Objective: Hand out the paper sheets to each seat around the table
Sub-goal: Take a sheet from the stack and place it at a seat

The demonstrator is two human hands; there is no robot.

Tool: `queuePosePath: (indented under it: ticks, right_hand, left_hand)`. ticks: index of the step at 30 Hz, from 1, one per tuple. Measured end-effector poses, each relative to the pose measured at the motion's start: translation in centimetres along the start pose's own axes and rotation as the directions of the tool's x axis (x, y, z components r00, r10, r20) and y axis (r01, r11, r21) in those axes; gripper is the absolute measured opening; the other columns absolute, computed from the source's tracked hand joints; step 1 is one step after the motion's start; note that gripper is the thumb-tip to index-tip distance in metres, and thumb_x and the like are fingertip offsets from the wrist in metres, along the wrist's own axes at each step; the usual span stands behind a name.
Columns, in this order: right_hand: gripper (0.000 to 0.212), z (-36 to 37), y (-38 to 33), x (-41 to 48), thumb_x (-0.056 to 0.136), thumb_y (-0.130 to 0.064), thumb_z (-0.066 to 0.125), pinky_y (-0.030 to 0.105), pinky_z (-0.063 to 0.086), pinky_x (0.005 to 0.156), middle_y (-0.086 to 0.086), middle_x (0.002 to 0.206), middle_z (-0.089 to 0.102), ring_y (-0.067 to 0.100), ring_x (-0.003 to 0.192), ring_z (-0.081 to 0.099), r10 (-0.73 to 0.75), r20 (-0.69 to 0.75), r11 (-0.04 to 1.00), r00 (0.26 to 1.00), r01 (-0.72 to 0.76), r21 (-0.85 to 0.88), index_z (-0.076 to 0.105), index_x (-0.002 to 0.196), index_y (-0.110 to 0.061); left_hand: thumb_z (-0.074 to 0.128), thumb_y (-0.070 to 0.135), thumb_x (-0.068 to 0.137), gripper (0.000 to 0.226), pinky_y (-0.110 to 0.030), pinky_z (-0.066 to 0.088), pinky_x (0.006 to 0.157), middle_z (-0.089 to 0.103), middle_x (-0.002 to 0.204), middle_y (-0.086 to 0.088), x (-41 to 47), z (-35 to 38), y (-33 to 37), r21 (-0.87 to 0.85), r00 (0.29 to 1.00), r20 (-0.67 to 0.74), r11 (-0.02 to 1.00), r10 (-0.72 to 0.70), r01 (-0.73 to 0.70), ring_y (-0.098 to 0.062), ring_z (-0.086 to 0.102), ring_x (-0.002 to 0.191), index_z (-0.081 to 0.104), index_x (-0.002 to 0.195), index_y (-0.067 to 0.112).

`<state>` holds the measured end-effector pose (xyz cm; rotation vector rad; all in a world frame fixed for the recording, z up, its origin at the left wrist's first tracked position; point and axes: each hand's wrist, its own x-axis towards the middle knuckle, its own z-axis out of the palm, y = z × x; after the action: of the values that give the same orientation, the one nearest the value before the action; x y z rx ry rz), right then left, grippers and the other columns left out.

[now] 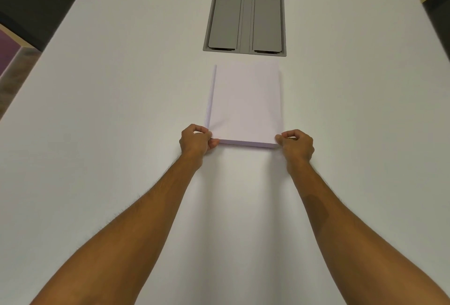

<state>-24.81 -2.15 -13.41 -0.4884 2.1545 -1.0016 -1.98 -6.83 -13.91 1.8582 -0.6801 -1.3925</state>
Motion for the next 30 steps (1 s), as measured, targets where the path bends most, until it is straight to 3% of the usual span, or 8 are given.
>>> queuePosePath:
  ticks: [5,13,15,18,21,25,30]
  right_hand:
    - [0.022,-1.4,-0.1,-1.7,0.081,0.004,0.074,0.024,0.054,0.060,0.010,0.090,0.074,0.023,0.072,0.073,0.010,0.144,0.973,0.990,-0.042,0.225,0.071,0.091,-0.016]
    - [0.031,-2.9,0.1,-10.1,0.078,0.018,0.066,0.026,0.057,0.056,0.007,0.072,0.072,0.021,0.059,0.072,-0.074,0.404,0.908,0.912,-0.106,0.406,0.067,0.092,-0.009]
    - [0.031,-3.0,0.5,-12.8,0.077,0.019,0.066,0.026,0.058,0.057,0.007,0.071,0.072,0.021,0.059,0.071,-0.095,0.455,0.898,0.885,-0.121,0.423,0.066,0.095,-0.006]
    - [0.032,-3.3,1.3,-16.9,0.078,0.020,0.066,0.027,0.058,0.059,0.014,0.080,0.073,0.025,0.065,0.073,-0.104,0.484,0.878,0.869,-0.148,0.455,0.064,0.101,-0.003]
    - [0.032,-3.6,2.2,-20.6,0.078,0.020,0.066,0.028,0.059,0.063,0.021,0.089,0.072,0.032,0.071,0.072,-0.099,0.491,0.860,0.866,-0.174,0.479,0.063,0.099,-0.004]
    - [0.030,-3.8,3.5,-25.1,0.078,0.018,0.068,0.030,0.061,0.068,0.025,0.097,0.073,0.034,0.077,0.072,-0.089,0.526,0.841,0.846,-0.218,0.495,0.064,0.100,-0.002]
    - [0.029,-4.3,5.3,-29.7,0.077,0.015,0.072,0.031,0.060,0.072,0.020,0.100,0.075,0.032,0.084,0.071,-0.097,0.584,0.884,0.806,-0.200,0.422,0.066,0.099,-0.004]
  left_hand:
    - [0.061,0.001,0.092,0.014,-0.028,0.052,0.065,0.070,0.074,-0.004,-1.5,-1.0,0.2,0.025,0.995,-0.031,0.996,0.090,-0.089,-0.016,0.069,0.067,0.058,0.090,0.015]
    - [0.056,0.002,0.099,0.014,-0.029,0.057,0.071,0.065,0.089,-0.003,-6.1,-6.2,-0.2,-0.097,0.962,-0.169,0.968,0.213,-0.231,-0.017,0.066,0.076,0.055,0.094,0.015]
    - [0.057,0.003,0.099,0.009,-0.030,0.060,0.071,0.065,0.095,-0.008,-7.7,-7.9,-0.6,-0.212,0.966,-0.191,0.953,0.177,-0.217,-0.018,0.066,0.077,0.056,0.102,0.012]
    - [0.065,0.005,0.096,0.025,-0.031,0.063,0.072,0.069,0.100,-0.010,-10.6,-10.7,-1.1,-0.362,0.980,-0.159,0.917,0.119,-0.170,-0.019,0.071,0.082,0.055,0.118,0.012]
    - [0.071,0.006,0.092,0.034,-0.036,0.064,0.074,0.073,0.101,-0.011,-14.0,-13.0,-1.9,-0.462,0.994,-0.081,0.881,0.073,-0.102,-0.023,0.075,0.086,0.055,0.122,0.011]
    - [0.071,0.006,0.092,0.015,-0.041,0.064,0.080,0.078,0.093,-0.009,-18.3,-15.6,-3.6,-0.443,0.991,0.010,0.889,0.134,-0.115,-0.024,0.077,0.087,0.064,0.104,0.003]
    - [0.064,0.002,0.096,0.020,-0.034,0.063,0.077,0.079,0.101,-0.001,-22.0,-18.8,-5.0,-0.424,0.979,-0.062,0.883,0.196,-0.204,-0.022,0.076,0.092,0.068,0.112,0.014]
